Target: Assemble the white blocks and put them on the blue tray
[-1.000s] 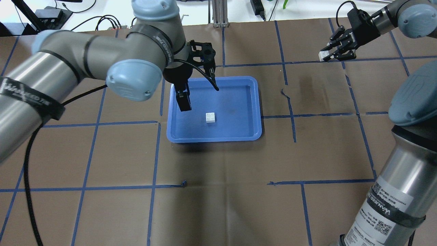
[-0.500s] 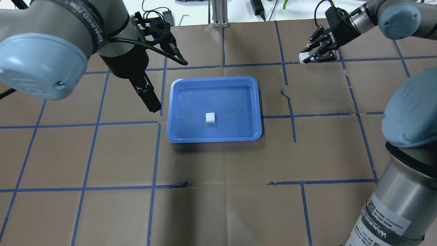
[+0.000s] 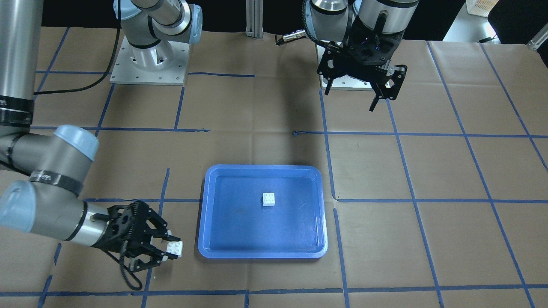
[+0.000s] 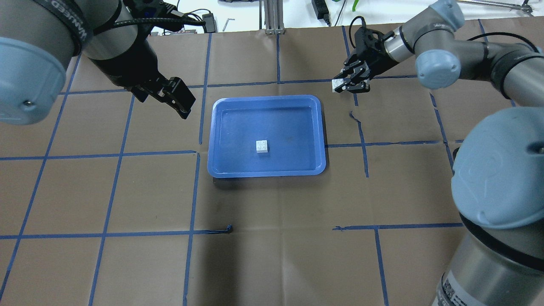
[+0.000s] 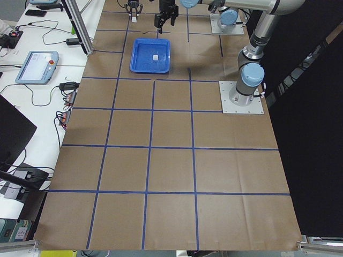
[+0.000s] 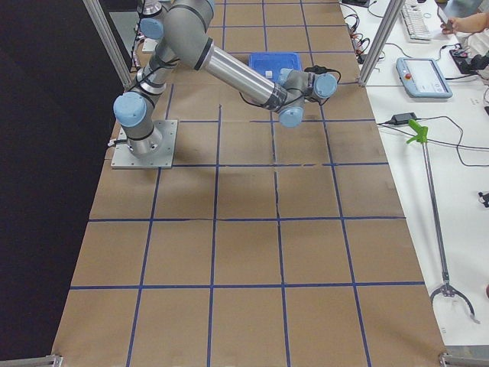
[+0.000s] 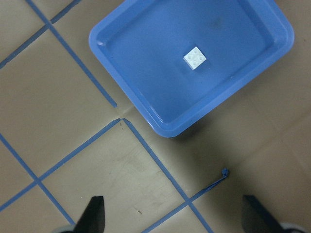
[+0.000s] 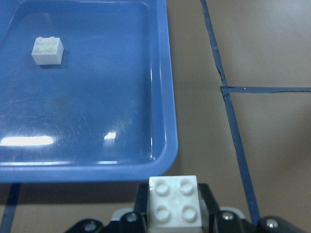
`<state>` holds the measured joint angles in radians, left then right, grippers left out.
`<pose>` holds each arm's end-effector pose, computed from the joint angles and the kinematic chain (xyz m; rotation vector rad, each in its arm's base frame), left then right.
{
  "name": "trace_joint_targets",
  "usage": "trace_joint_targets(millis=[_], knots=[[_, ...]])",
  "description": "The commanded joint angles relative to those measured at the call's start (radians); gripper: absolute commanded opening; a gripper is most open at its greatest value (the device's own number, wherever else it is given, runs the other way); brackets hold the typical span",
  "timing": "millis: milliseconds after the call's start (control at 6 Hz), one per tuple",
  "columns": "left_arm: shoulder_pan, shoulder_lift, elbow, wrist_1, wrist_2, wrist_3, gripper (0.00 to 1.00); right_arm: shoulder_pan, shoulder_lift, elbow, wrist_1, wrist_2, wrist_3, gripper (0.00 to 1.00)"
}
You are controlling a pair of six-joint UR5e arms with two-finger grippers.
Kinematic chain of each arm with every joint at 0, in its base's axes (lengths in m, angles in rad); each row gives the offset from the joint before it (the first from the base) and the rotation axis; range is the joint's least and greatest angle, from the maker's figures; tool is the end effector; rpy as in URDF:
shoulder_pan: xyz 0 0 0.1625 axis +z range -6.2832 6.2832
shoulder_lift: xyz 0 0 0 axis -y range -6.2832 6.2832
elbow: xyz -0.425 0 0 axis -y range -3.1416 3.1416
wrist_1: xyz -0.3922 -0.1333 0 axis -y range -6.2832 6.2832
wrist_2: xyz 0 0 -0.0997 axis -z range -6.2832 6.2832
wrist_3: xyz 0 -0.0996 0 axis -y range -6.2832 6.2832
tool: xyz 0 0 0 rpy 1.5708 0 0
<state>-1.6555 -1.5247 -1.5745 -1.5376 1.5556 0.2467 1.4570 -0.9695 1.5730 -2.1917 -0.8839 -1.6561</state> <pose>-0.1749 -0.4661 0.5119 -0.5172 -3.0873 0.1199 0.1197 -0.6824 0.2151 -1.8335 1.8748 -0.7402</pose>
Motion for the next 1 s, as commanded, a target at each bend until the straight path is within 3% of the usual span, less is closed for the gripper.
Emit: trace_joint_targets(millis=[0,333,667,833], knots=[[0.003,0.009,-0.001,0.013,0.001,-0.145,0.99,0.104,-0.037,0.173,-0.315,0.0,0.259,0.2],[0.003,0.009,-0.001,0.014,-0.002,-0.152,0.99,0.17,-0.058,0.292,-0.501,-0.001,0.399,0.19],[0.005,0.009,0.001,0.014,0.0,-0.152,0.99,0.181,-0.071,0.396,-0.604,0.0,0.406,0.19],[0.006,0.009,0.001,0.014,0.0,-0.152,0.99,0.192,-0.06,0.398,-0.617,0.0,0.406,0.2]])
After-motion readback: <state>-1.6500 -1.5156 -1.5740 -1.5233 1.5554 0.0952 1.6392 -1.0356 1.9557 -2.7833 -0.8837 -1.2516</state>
